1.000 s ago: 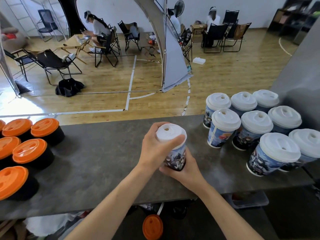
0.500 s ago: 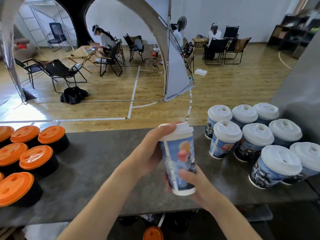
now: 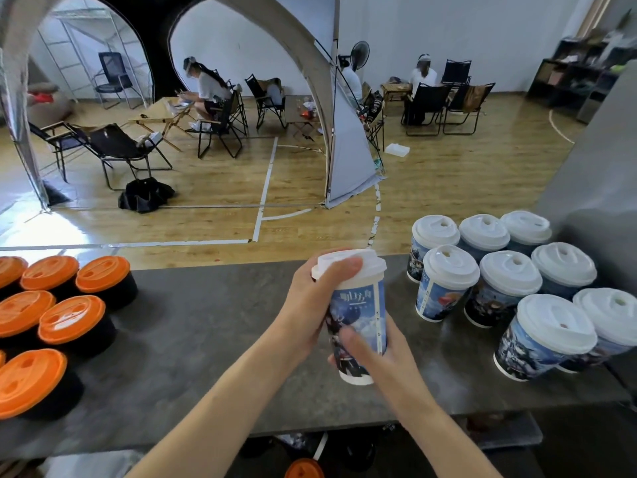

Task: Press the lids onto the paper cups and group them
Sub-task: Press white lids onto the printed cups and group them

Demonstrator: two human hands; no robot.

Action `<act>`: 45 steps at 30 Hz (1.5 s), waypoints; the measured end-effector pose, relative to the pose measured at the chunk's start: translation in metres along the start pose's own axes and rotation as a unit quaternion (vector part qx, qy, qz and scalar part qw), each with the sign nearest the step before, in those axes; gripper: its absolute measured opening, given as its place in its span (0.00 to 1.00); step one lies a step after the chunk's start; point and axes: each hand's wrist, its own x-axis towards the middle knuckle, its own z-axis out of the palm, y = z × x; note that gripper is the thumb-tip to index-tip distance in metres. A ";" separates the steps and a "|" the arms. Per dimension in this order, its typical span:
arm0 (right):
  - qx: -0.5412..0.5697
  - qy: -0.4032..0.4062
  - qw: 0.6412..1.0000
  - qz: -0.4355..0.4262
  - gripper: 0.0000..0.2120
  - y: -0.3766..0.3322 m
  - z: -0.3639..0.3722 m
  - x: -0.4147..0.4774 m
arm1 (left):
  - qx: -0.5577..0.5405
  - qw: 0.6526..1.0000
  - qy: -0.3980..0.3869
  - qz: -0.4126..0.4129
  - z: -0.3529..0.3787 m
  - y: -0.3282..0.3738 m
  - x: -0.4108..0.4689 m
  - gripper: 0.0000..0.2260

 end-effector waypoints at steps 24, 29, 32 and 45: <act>0.136 -0.081 0.984 0.084 0.37 -0.004 -0.010 -0.002 | -0.007 0.993 -0.096 -0.068 -0.018 0.012 0.008 0.20; 0.054 0.001 0.997 0.050 0.43 -0.003 -0.005 0.001 | -0.002 0.998 -0.046 -0.040 -0.010 0.010 0.011 0.24; 0.058 -0.027 0.996 0.069 0.37 -0.008 -0.007 -0.001 | 0.005 0.996 -0.062 -0.059 -0.015 0.015 0.008 0.27; 0.161 -0.104 0.977 0.097 0.36 -0.010 -0.012 -0.001 | 0.044 0.998 -0.035 -0.019 -0.009 0.021 0.005 0.28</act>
